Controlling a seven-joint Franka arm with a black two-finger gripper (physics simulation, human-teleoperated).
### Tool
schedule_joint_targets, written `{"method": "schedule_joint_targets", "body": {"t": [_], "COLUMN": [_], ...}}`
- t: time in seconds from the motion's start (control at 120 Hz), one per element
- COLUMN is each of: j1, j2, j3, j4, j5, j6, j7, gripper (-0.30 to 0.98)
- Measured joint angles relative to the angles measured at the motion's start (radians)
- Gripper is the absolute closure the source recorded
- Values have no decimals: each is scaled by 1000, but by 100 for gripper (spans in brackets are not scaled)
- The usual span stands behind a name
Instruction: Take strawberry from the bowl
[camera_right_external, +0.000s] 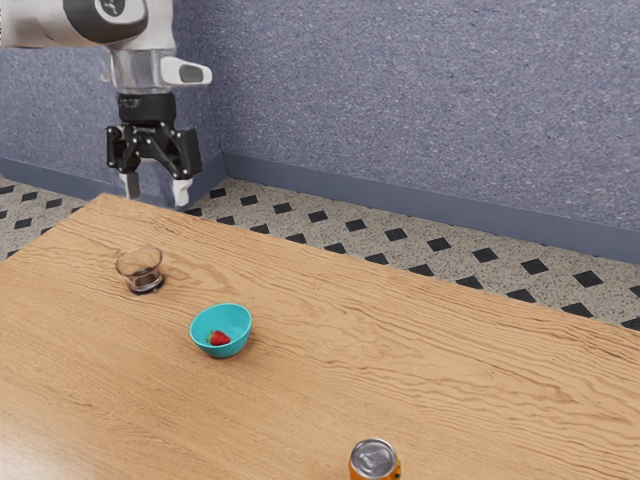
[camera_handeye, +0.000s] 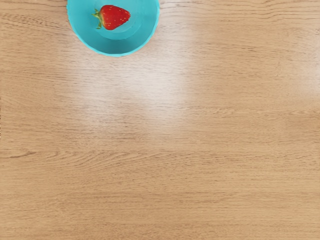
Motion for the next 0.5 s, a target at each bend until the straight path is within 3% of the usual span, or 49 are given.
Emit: {"method": "schedule_joint_targets", "body": {"t": [0.15, 0.233, 0.333, 0.5], "j1": [14, 8, 11, 6], "j2": [70, 85, 86, 115], "j3": [-5, -8, -44, -75], "j4": [-22, -117, -186, -209], "j5": [-4, -6, 12, 81], "j6": [226, 316, 391, 419], "j7": [20, 61, 205, 486], "gripper": [0, 0, 1, 15]}}
